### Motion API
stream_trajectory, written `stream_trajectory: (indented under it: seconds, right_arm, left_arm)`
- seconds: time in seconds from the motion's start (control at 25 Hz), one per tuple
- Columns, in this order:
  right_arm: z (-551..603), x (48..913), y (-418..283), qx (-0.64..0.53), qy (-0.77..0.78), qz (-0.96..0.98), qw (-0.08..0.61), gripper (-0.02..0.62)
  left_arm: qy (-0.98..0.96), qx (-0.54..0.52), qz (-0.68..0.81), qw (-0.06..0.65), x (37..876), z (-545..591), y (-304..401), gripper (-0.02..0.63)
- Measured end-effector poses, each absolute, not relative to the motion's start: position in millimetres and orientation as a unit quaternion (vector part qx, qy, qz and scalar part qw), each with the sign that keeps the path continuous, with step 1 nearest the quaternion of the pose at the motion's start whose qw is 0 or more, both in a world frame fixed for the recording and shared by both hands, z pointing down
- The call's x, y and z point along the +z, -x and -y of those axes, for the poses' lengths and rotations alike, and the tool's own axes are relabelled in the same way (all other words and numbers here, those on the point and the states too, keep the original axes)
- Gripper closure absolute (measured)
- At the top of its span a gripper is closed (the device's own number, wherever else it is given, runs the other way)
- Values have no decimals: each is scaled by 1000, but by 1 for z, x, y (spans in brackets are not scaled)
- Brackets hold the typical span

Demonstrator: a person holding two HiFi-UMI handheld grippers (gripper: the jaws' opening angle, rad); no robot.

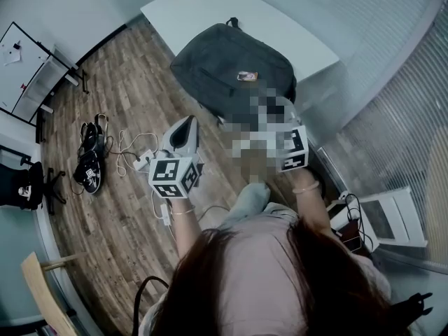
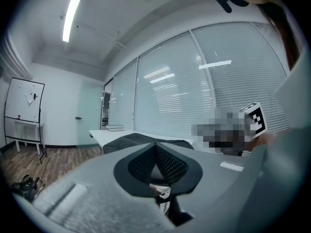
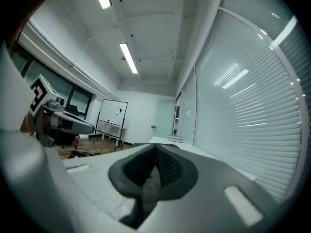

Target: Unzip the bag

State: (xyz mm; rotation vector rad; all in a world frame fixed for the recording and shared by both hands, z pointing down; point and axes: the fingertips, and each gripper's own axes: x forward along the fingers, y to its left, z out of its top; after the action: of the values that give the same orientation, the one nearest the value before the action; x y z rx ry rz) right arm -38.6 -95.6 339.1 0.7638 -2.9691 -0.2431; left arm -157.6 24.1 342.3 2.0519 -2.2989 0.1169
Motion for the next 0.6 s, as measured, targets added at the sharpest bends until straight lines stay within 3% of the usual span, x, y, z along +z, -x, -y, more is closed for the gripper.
stream_trajectory:
  seconds: [0.6]
  right_arm:
    - [88,339,28,-94,-263,960,36,592]
  left_arm:
    - [-666,41,744,26,343,-24,147,597]
